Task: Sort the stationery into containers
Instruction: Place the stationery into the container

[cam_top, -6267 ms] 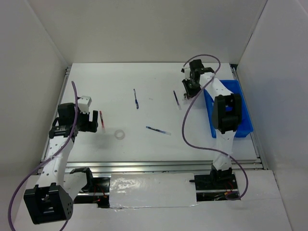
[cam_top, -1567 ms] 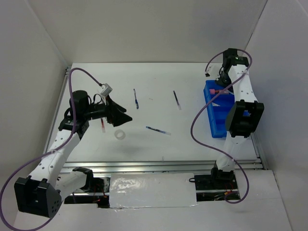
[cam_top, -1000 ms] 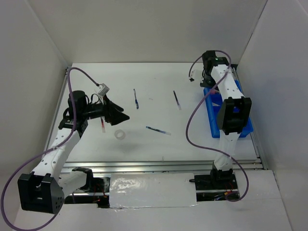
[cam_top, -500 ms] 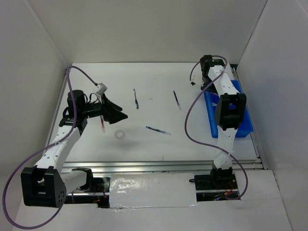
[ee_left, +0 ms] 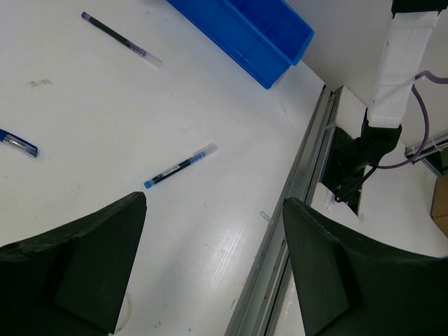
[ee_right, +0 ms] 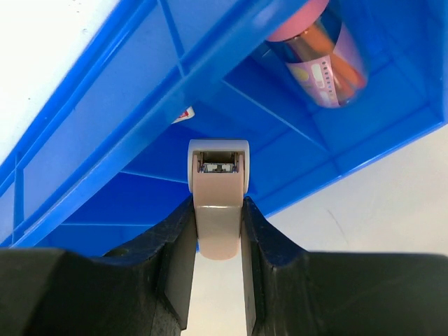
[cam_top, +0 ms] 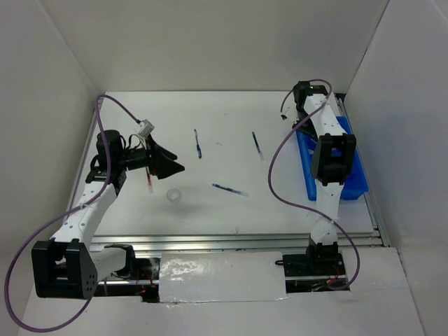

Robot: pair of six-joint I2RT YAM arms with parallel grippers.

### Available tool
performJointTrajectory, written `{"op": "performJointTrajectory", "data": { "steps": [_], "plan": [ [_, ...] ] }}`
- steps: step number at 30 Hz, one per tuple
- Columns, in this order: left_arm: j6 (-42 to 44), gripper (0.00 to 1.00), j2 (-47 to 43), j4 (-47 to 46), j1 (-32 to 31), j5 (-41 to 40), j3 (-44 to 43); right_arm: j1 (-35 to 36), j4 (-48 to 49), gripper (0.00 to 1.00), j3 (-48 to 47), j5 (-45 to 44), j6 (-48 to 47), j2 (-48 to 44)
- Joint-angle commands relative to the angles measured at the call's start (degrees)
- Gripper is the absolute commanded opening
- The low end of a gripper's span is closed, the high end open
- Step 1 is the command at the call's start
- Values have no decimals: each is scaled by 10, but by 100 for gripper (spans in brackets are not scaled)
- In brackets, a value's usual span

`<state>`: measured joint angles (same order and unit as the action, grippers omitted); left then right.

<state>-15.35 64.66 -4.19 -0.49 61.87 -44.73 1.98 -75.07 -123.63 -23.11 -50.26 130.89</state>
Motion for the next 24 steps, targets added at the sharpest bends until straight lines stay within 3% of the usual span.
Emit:
{"op": "performJointTrajectory", "data": {
  "steps": [1,8,17,24],
  "plan": [
    [1,91,0,-28,3,23,-4,-2,-24,11,1,-3,23,-26],
    [9,91,-2,-19,3,24,-4,4,-22,16,-3,-30,39,-6],
    [13,91,3,-15,18,24,-6,12,-31,44,-6,-41,48,4],
    [23,92,-1,9,19,7,-18,18,-18,54,0,-40,46,-25]
  ]
}}
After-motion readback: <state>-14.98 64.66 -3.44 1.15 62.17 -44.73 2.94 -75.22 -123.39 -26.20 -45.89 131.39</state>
